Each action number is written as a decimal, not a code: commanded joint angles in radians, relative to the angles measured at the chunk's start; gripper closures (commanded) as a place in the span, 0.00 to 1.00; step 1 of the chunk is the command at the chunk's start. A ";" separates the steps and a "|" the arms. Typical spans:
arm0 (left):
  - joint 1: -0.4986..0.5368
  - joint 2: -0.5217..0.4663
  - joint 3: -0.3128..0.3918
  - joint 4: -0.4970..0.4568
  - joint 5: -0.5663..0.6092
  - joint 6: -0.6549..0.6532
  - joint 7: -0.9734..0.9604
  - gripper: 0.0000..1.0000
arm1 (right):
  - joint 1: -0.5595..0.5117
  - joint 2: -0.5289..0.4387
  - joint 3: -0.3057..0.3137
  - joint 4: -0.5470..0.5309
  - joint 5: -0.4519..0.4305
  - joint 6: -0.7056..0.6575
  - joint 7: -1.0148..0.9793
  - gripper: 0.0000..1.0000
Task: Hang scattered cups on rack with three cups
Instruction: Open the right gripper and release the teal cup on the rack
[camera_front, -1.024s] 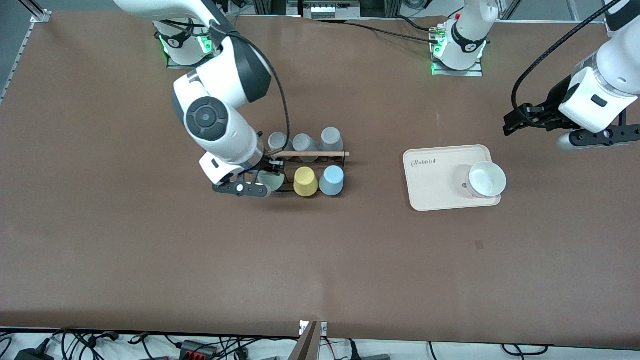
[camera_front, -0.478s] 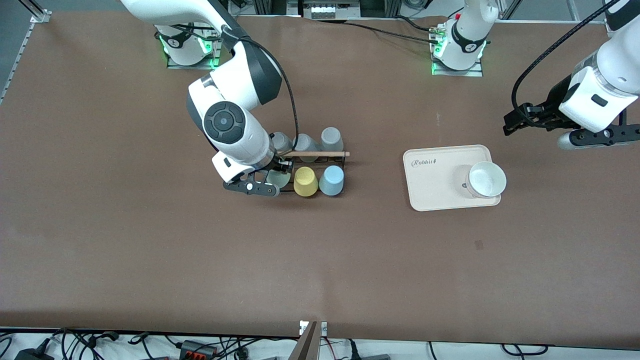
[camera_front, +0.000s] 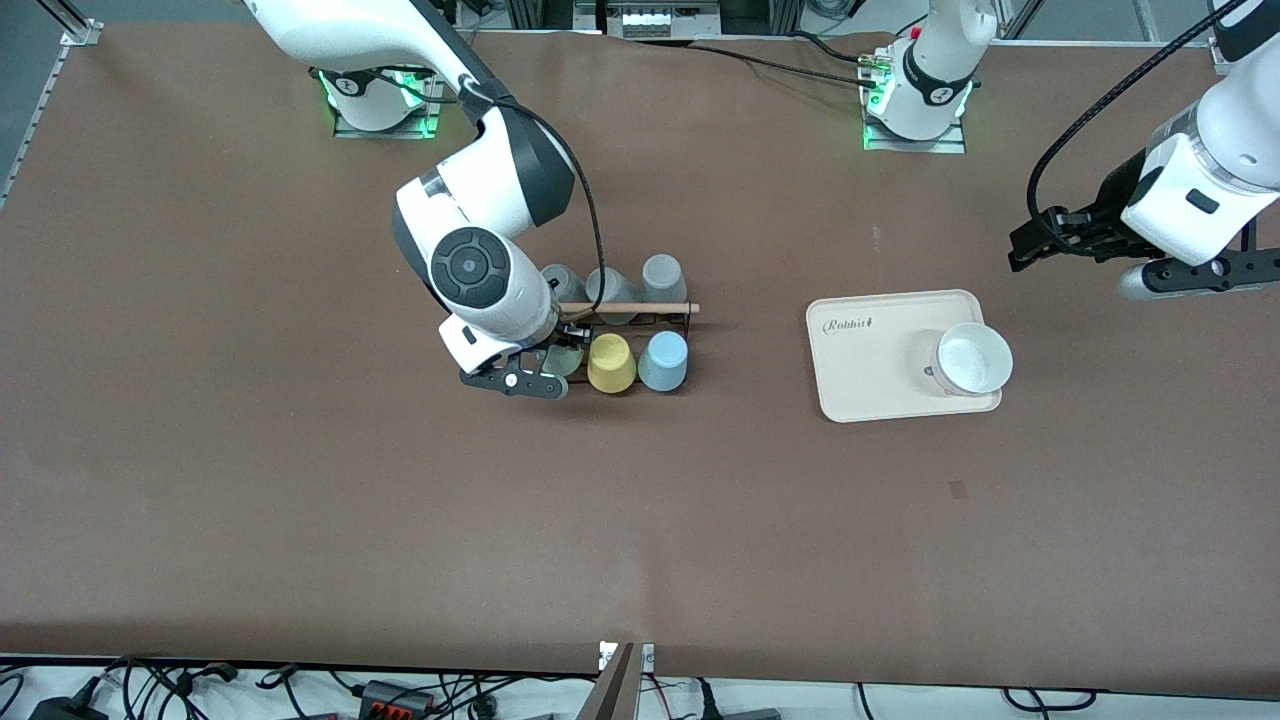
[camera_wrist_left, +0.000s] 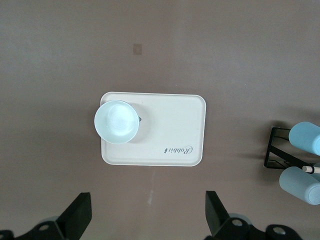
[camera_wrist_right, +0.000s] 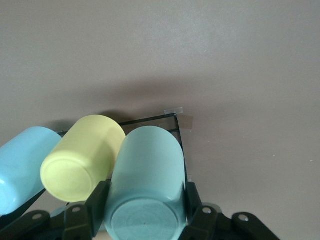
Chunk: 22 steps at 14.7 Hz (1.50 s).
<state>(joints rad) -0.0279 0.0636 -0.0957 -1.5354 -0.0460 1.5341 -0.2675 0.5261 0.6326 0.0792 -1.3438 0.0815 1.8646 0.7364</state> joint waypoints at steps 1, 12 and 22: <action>0.006 -0.005 -0.004 0.011 0.009 -0.002 0.017 0.00 | 0.014 0.044 -0.006 0.037 0.006 0.005 0.029 0.76; 0.006 -0.005 -0.004 0.011 0.011 0.001 0.017 0.00 | 0.002 0.056 -0.016 0.078 0.007 -0.002 0.069 0.00; 0.005 -0.005 -0.004 0.009 0.009 0.000 0.019 0.00 | -0.247 -0.145 -0.019 0.080 0.001 -0.133 -0.078 0.00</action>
<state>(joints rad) -0.0274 0.0634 -0.0954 -1.5344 -0.0460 1.5348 -0.2674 0.3585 0.5215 0.0464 -1.2523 0.0797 1.7620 0.7355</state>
